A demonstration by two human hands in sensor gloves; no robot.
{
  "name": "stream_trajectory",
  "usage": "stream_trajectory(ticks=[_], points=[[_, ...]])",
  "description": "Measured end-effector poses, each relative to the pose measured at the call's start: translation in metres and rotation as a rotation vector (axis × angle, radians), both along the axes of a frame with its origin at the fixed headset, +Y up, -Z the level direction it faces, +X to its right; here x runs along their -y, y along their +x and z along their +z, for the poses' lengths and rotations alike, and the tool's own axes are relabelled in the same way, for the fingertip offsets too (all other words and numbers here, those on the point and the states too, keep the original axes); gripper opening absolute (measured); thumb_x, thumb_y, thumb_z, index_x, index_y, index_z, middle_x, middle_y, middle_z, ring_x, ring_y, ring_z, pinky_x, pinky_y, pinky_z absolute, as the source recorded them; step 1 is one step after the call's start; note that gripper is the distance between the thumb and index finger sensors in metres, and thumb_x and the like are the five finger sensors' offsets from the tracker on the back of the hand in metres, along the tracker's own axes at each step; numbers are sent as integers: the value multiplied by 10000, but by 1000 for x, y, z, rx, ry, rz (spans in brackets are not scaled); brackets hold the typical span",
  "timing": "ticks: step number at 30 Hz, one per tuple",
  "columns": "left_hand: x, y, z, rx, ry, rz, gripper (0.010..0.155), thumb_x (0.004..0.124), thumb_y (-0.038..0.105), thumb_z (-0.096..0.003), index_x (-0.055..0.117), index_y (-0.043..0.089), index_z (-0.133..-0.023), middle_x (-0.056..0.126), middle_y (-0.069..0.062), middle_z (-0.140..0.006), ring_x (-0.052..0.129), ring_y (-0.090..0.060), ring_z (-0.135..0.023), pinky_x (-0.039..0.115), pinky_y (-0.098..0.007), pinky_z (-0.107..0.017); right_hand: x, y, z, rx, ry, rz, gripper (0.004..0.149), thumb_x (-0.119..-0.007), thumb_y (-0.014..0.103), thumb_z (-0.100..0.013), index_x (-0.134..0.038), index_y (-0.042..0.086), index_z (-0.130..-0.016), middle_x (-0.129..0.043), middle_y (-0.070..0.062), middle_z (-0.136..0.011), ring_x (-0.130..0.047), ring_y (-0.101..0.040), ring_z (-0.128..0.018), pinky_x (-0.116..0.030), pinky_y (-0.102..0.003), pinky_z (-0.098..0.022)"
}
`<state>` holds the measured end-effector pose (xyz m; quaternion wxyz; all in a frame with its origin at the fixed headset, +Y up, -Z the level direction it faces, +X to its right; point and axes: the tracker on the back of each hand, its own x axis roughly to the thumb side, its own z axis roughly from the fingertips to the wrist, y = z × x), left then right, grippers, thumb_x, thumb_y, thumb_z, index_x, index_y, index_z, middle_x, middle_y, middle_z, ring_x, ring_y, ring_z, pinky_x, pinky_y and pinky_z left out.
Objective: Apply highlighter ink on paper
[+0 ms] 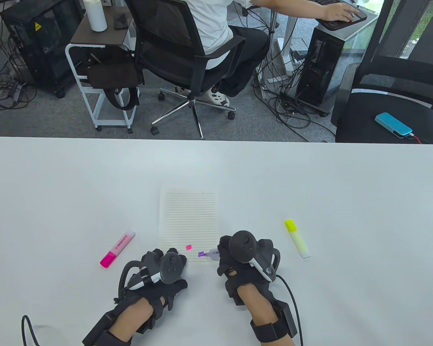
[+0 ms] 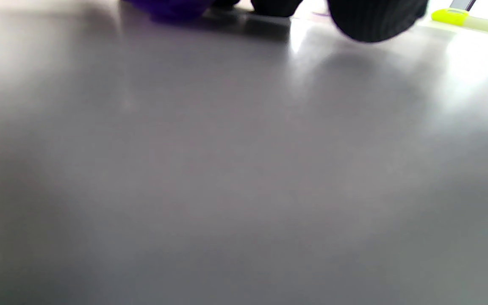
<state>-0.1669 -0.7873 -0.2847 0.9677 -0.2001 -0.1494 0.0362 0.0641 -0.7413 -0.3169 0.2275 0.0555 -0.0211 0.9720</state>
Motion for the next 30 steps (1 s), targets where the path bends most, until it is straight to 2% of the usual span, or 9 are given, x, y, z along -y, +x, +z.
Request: stream_trajectory(ticks=[13, 21, 30], points=[[0, 0, 0, 0, -2, 2, 721, 667, 580, -470, 431, 308, -1095, 326, 5, -1177, 395, -473, -1066, 347, -672, -728, 1, -5, 1, -26, -3, -12, 362, -870, 305, -475, -927, 139, -791, -1007, -172, -615, -972, -333, -328, -781, -590, -478], [0, 0, 0, -2, -3, 5, 721, 666, 580, -470, 430, 309, -1095, 326, 7, -1178, 392, -470, -1068, 347, -671, -728, -2, 0, 1, 19, -23, 20, 356, -868, 302, -473, -936, 135, -780, -1011, -175, -599, -969, -331, -310, -785, -588, -469], [1, 0, 0, -3, -3, 5, 719, 667, 579, -470, 431, 311, -1095, 326, 9, -1177, 391, -470, -1068, 347, -671, -728, 0, -6, 1, -11, -21, 13, 359, -865, 306, -478, -928, 141, -790, -1007, -171, -615, -970, -332, -322, -783, -585, -473]])
